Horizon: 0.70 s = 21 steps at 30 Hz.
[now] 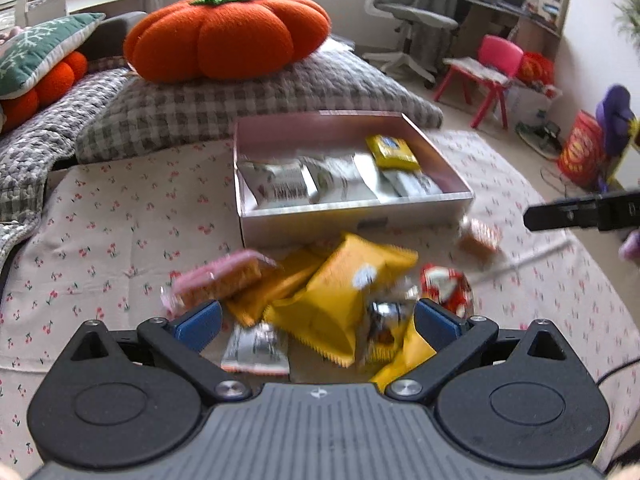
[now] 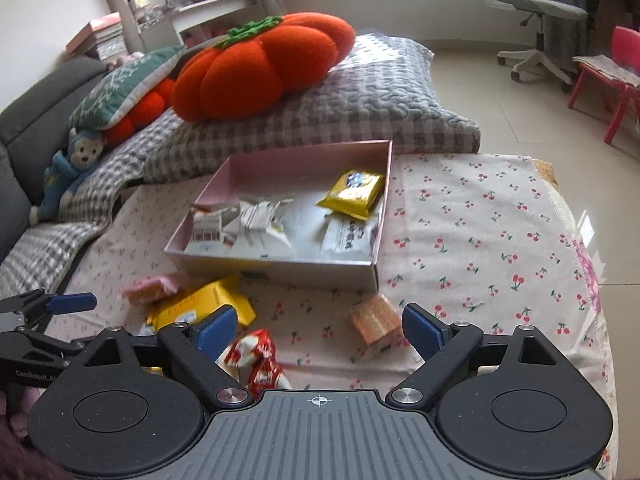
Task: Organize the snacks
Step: 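Withdraw both grippers from the box back over the snack pile, then grasp a large yellow bag with the left gripper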
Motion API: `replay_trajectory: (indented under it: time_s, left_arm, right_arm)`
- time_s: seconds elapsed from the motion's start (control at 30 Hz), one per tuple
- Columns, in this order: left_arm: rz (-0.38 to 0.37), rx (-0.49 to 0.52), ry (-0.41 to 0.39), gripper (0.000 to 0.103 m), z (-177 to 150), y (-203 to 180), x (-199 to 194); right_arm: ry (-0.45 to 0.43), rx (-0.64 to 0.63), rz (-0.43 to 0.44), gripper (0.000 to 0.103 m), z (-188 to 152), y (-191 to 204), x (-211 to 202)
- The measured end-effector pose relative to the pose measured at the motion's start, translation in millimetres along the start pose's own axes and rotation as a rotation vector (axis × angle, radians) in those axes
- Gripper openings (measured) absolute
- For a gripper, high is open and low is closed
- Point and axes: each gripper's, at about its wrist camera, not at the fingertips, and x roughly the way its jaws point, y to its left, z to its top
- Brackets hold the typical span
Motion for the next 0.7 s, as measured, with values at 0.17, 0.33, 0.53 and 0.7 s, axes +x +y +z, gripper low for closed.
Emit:
replay_trajectory:
  time_s: [0.17, 0.33, 0.53, 0.7]
  left_arm:
    - [-0.018, 0.045, 0.009, 0.102, -14, -2, -6]
    - [-0.064, 0.086, 0.011, 0.102, -27, -4, -4]
    - [-0.13, 0.148, 0.021, 0.102, -39, -8, 3]
    - [-0.19, 0.191, 0.041, 0.102, -44, -15, 10]
  right_arm:
    - [0.018, -0.05, 0.004, 0.092, -13, 8, 0]
    - [0.03, -0.099, 0.025, 0.092, -29, 16, 0]
    - [0.043, -0.144, 0.013, 0.092, -46, 20, 5]
    - [0.062, -0.153, 0.009, 0.092, -55, 18, 13]
